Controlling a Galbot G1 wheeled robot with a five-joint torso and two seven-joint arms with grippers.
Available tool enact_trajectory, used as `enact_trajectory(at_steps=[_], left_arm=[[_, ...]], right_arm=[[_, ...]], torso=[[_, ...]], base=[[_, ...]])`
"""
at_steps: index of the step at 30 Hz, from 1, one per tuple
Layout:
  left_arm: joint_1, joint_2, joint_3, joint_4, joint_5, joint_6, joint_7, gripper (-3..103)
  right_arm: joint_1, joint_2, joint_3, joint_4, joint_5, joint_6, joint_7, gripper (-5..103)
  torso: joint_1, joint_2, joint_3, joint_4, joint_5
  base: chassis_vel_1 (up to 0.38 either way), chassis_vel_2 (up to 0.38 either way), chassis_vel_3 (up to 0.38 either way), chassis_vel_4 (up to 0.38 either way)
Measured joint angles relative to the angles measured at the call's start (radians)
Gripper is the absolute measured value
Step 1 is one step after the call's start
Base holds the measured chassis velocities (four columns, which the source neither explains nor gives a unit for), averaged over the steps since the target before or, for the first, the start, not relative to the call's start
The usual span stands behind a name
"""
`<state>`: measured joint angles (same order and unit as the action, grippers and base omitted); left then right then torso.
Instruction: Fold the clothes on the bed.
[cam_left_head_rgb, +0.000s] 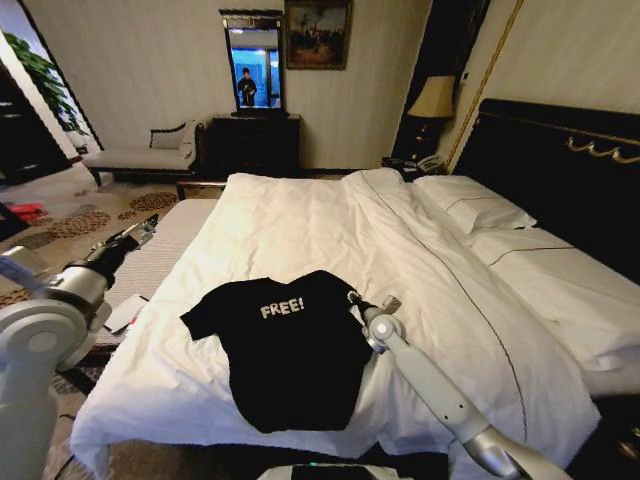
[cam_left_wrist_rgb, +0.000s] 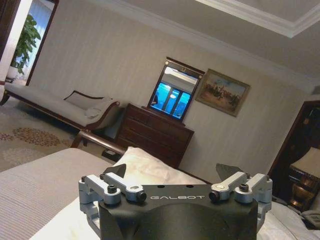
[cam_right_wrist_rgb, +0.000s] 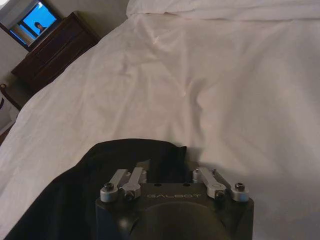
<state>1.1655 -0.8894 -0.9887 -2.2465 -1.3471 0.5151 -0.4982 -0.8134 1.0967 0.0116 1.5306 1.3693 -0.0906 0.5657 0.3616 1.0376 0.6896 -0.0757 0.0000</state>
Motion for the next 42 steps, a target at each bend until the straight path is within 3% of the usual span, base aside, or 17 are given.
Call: enact_trajectory(at_steps=[4,7,12,24,42], left_arm=[[0.006,-0.004,0.001,-0.003,0.007,0.0,-0.005,100],[0.01,-0.006,0.001,-0.008,0.01,0.0,-0.011,100],[0.012,-0.008,-0.002,-0.01,0.01,0.0,-0.018,100],[0.021,-0.033,0.026,-0.006,0.029,0.006,-0.022,100],[0.083,-0.052,0.048,-0.017,0.054,0.045,-0.036,100]], right_arm=[[0.0,-0.005,0.0,-0.005,-0.02,0.0,0.0,25],[-0.001,-0.015,0.002,-0.005,-0.041,0.004,0.003,8],[-0.002,-0.045,0.018,0.028,-0.046,0.013,0.011,1],[-0.001,-0.114,0.067,0.065,-0.045,0.005,0.036,0],[-0.012,-0.128,0.103,0.068,-0.117,-0.022,0.077,0]], torso=[[0.0,0.0,0.0,0.0002,0.0001],[0.0,0.0,0.0,0.0004,0.0001],[0.0,0.0,0.0,0.0001,0.0001],[0.0,0.0,0.0,0.0001,0.0001],[0.0,0.0,0.0,0.0003,0.0002]], base=[[0.0,0.0,0.0,0.0],[0.0,0.0,0.0,0.0],[0.0,0.0,0.0,0.0],[0.0,0.0,0.0,0.0],[0.0,0.0,0.0,0.0]])
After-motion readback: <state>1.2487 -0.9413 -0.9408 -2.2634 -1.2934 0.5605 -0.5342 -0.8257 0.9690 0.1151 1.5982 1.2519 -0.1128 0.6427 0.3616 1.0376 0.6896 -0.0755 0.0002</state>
